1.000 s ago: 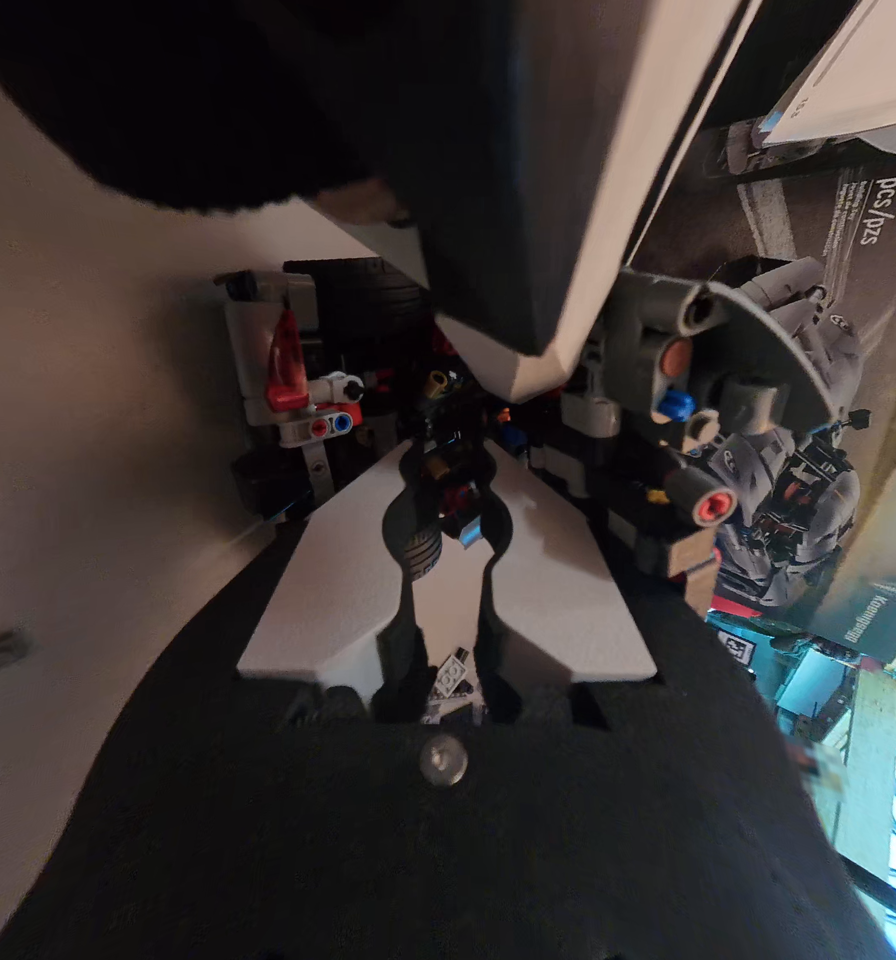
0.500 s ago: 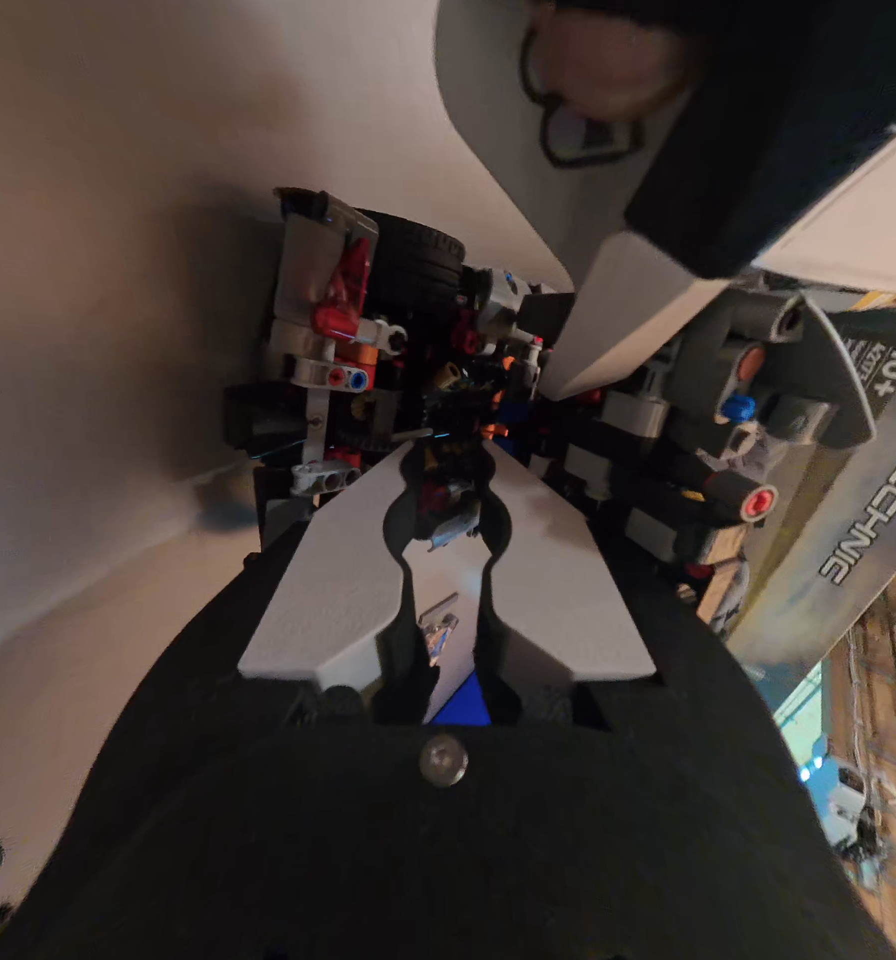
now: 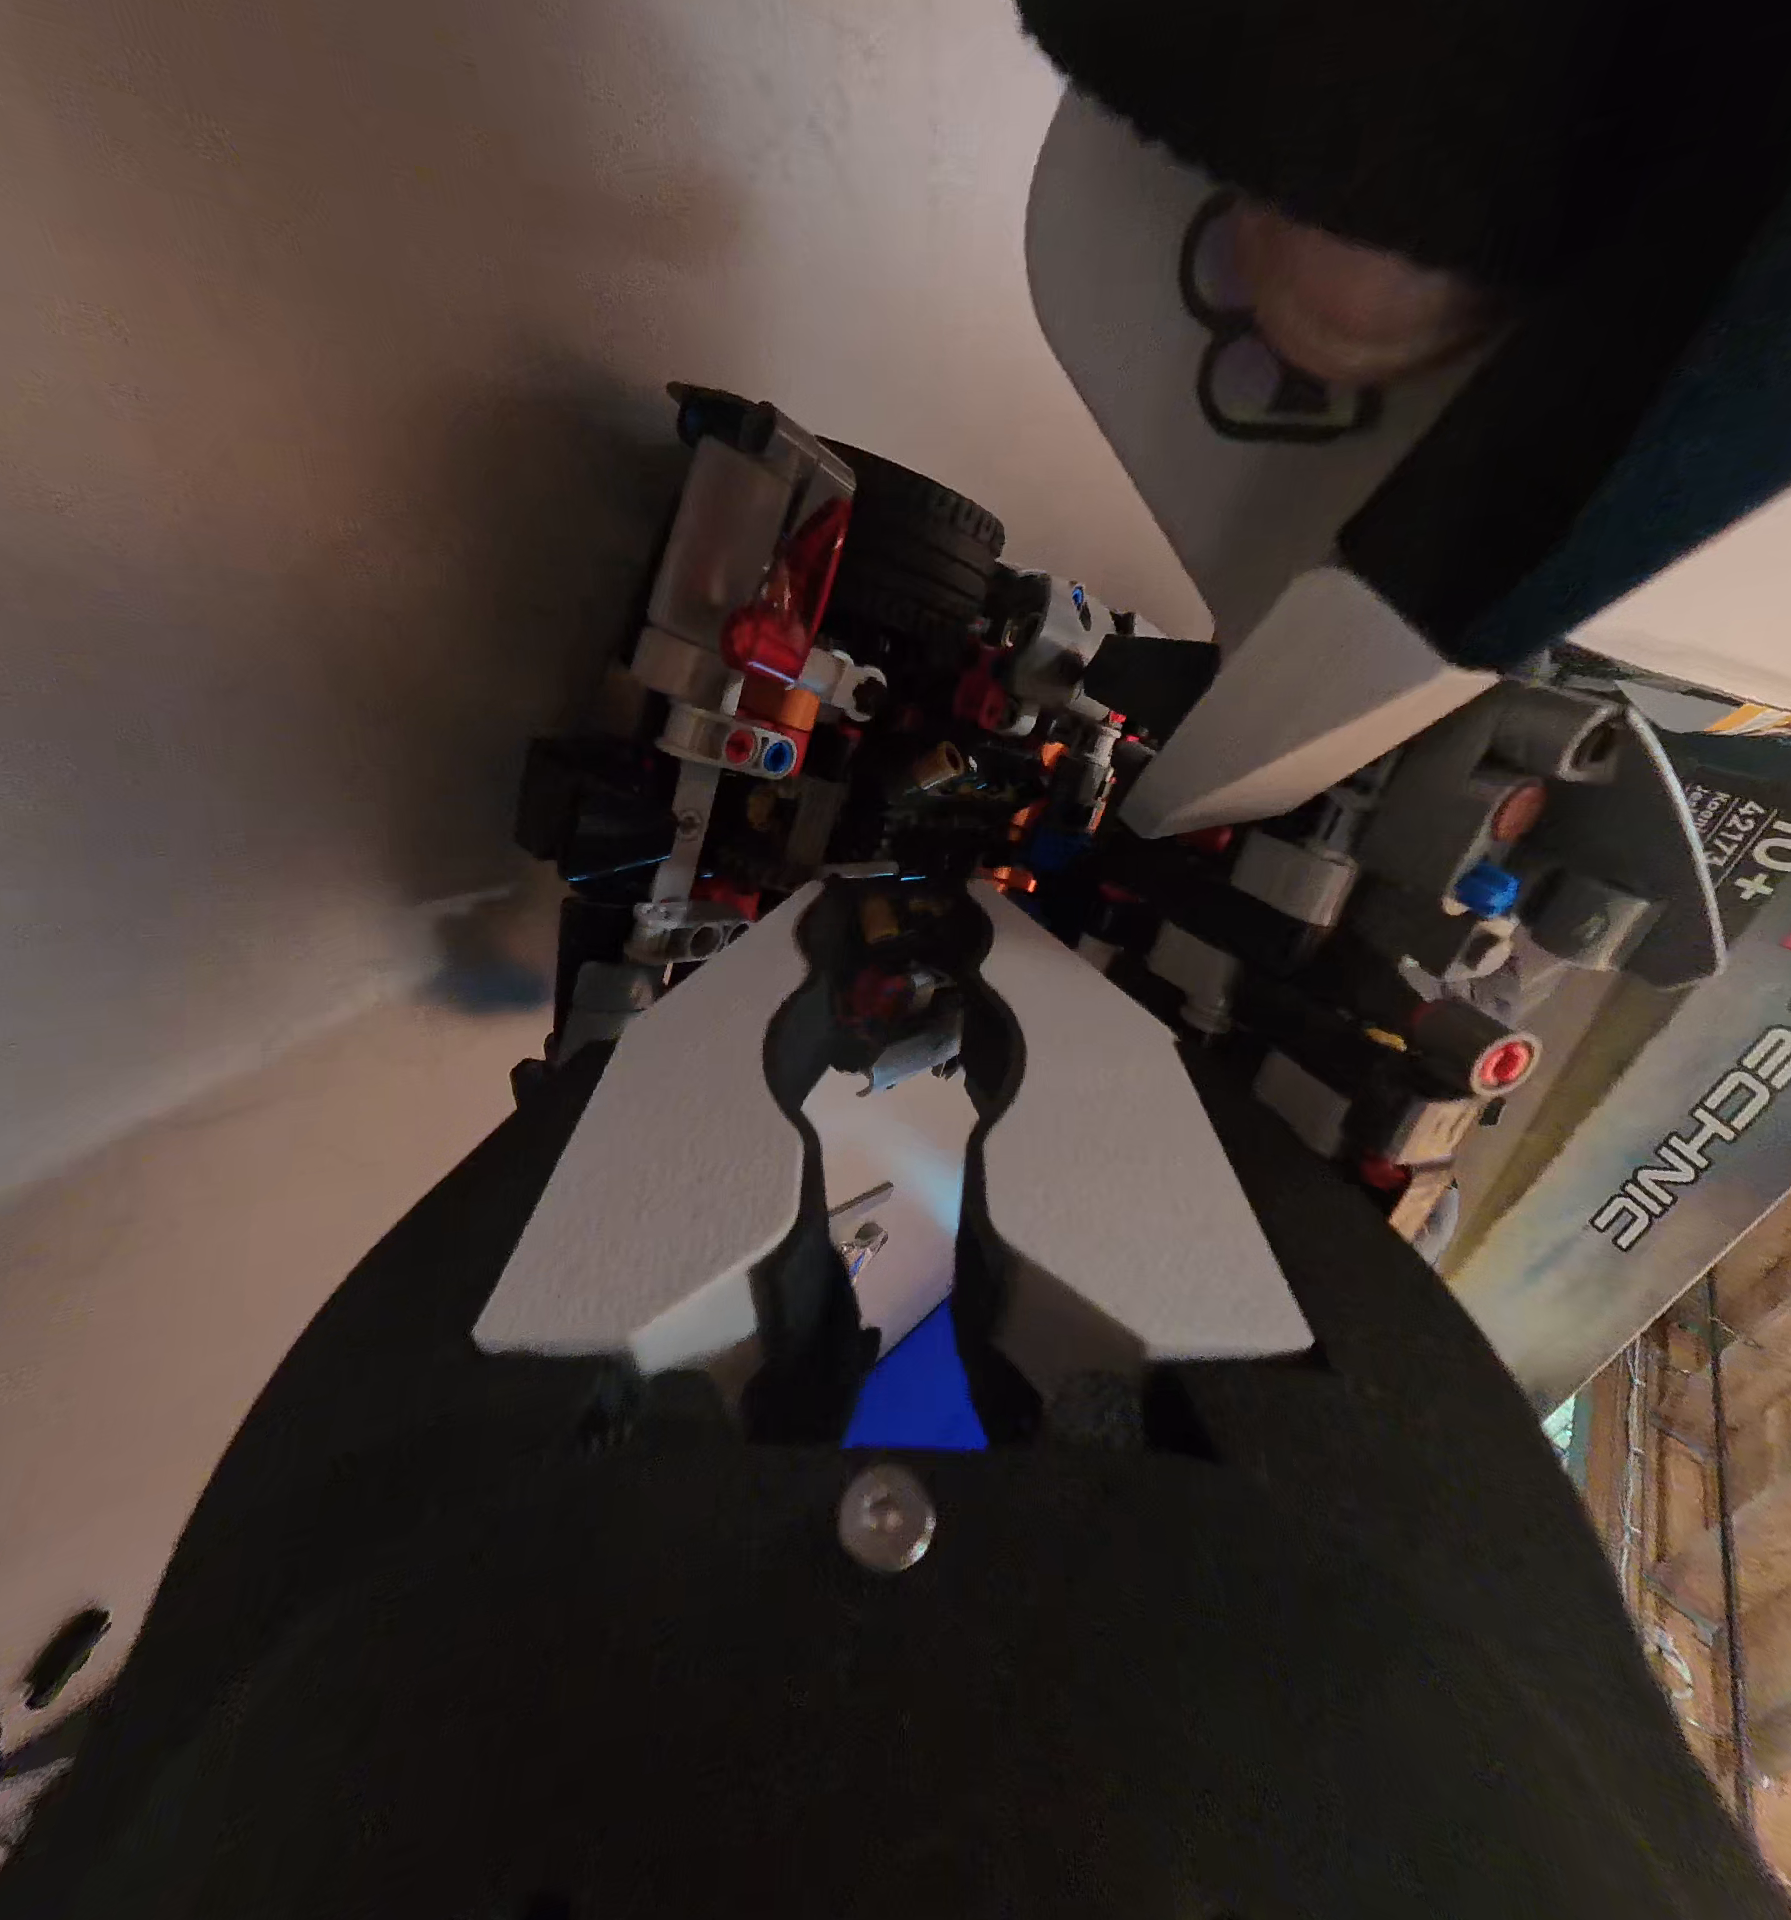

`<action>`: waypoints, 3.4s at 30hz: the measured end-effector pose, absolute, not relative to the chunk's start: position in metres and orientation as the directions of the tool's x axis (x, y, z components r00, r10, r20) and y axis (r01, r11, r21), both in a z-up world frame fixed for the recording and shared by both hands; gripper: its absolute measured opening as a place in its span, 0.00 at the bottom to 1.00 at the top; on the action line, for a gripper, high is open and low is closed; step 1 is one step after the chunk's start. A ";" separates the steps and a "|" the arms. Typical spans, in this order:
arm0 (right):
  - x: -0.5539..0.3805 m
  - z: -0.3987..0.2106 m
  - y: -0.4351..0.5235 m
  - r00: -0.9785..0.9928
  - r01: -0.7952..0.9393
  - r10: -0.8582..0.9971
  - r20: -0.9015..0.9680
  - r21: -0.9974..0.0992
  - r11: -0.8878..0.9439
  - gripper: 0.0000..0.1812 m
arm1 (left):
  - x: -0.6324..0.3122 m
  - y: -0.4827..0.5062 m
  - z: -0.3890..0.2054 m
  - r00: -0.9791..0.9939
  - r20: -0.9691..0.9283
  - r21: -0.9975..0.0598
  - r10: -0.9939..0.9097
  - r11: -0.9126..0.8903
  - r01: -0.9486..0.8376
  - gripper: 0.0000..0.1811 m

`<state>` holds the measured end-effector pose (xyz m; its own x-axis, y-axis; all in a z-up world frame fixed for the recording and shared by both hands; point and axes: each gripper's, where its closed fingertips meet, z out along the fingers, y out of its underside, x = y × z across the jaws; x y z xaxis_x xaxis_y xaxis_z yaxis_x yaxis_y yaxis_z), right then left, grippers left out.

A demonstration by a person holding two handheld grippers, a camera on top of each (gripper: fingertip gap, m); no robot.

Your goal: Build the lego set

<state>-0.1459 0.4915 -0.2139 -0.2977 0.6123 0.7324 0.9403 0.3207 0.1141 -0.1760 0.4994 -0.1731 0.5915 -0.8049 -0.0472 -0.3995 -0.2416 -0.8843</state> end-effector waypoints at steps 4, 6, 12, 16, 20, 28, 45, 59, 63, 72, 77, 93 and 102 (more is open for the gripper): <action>-0.147 -0.216 0.492 -0.293 0.945 0.623 0.725 0.119 0.305 0.08 | -0.176 0.500 -0.173 0.592 -0.045 -0.885 -0.805 -0.243 -0.398 0.11; -0.146 -0.216 0.492 -0.271 0.953 0.641 0.718 0.108 0.282 0.09 | -0.176 0.500 -0.173 0.592 -0.046 -0.885 -0.805 -0.242 -0.397 0.11; -0.145 -0.214 0.491 -0.211 0.971 0.665 0.717 0.072 0.230 0.14 | -0.175 0.499 -0.173 0.590 -0.045 -0.886 -0.806 -0.241 -0.396 0.11; -0.146 -0.216 0.493 -0.179 0.977 0.675 0.715 0.050 0.206 0.15 | -0.175 0.500 -0.173 0.594 -0.049 -0.885 -0.803 -0.241 -0.399 0.11; -0.146 -0.216 0.495 -0.175 0.978 0.671 0.720 0.052 0.200 0.14 | -0.175 0.501 -0.173 0.596 -0.049 -0.885 -0.801 -0.242 -0.398 0.11; -0.147 -0.213 0.500 -0.152 0.980 0.630 0.762 0.032 0.198 0.15 | -0.174 0.503 -0.174 0.601 -0.059 -0.883 -0.797 -0.239 -0.404 0.12; -0.146 -0.214 0.496 -0.104 0.986 0.668 0.737 -0.014 0.169 0.18 | -0.171 0.500 -0.172 0.590 -0.052 -0.887 -0.806 -0.234 -0.398 0.11; -0.144 -0.213 0.507 -0.088 0.987 0.609 0.788 -0.012 0.158 0.08 | -0.169 0.501 -0.171 0.592 -0.067 -0.887 -0.803 -0.224 -0.404 0.11; -0.145 -0.211 0.497 -0.056 0.987 0.664 0.746 -0.059 0.150 0.16 | -0.167 0.500 -0.171 0.582 -0.058 -0.888 -0.811 -0.225 -0.402 0.11; -0.140 -0.217 0.498 0.029 0.996 0.699 0.714 -0.082 0.042 0.16 | -0.164 0.499 -0.170 0.584 -0.055 -0.891 -0.810 -0.224 -0.395 0.10; -0.138 -0.216 0.502 0.055 0.996 0.675 0.735 -0.091 0.018 0.13 | -0.164 0.501 -0.171 0.589 -0.058 -0.894 -0.806 -0.220 -0.389 0.10; -0.136 -0.209 0.486 0.208 0.950 0.742 0.637 -0.311 0.000 0.00 | -0.160 0.501 -0.171 0.590 -0.061 -0.896 -0.805 -0.217 -0.389 0.11; -0.121 -0.211 0.484 0.500 0.815 0.735 0.458 -0.536 -0.221 0.10 | -0.151 0.493 -0.170 0.586 -0.052 -0.894 -0.809 -0.224 -0.388 0.11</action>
<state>-0.1207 0.4844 -0.2111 0.5004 0.7346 0.4583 0.8149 -0.2208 -0.5359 -0.1506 0.4929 -0.1703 0.5855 -0.8090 -0.0515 -0.3884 -0.2242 -0.8938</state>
